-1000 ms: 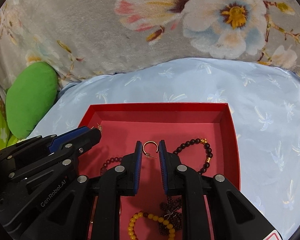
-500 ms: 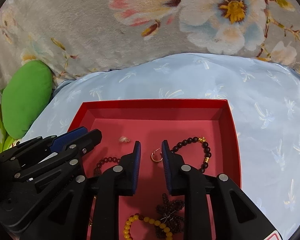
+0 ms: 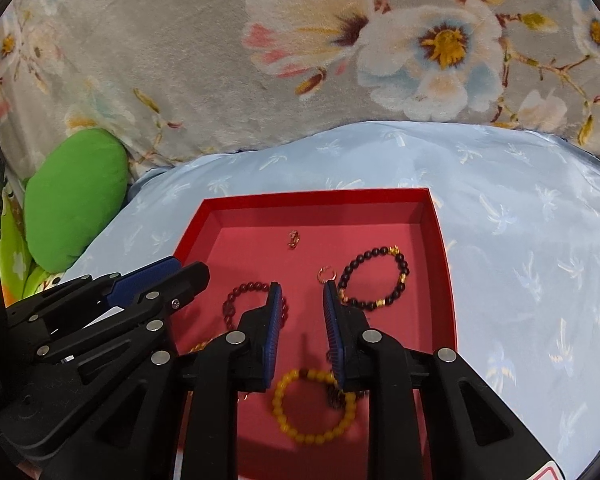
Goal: Organize jewelry
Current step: 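Withdraw both grippers from the tray back to the yellow glass bead bracelet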
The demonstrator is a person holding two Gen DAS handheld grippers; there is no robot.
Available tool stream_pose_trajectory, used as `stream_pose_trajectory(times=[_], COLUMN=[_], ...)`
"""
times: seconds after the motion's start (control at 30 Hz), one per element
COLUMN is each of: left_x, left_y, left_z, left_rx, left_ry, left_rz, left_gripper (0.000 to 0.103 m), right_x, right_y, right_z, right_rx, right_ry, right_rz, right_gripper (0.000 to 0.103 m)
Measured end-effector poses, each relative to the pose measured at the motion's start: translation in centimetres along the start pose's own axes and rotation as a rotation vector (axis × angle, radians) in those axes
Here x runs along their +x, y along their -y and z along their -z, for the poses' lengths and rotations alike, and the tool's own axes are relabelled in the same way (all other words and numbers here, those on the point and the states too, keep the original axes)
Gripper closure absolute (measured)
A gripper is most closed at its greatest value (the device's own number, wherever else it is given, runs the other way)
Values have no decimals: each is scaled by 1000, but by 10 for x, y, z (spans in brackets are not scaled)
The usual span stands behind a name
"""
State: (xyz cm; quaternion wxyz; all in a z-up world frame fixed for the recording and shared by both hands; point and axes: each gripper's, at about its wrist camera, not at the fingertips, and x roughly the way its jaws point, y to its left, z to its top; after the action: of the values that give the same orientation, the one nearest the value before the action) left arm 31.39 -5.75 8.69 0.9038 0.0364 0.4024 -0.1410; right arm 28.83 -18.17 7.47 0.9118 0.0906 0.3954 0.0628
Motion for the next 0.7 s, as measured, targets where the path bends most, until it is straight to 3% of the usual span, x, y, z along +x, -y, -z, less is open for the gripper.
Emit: stream_pose_trajectory(times=[0.4,0.7], left_x=[-73,-109], left_y=[21,31], left_z=[70,138], left_rx=[2,16], left_ry=[19,-9], left_rz=[32,57], left_gripper=[82,82], right_x=[-80,-117], right_y=[-14,-21], right_z=[73,141], right_rx=[-29,-32], right_ry=[49,27], right_rz=[21,14], right_gripper=[81,81])
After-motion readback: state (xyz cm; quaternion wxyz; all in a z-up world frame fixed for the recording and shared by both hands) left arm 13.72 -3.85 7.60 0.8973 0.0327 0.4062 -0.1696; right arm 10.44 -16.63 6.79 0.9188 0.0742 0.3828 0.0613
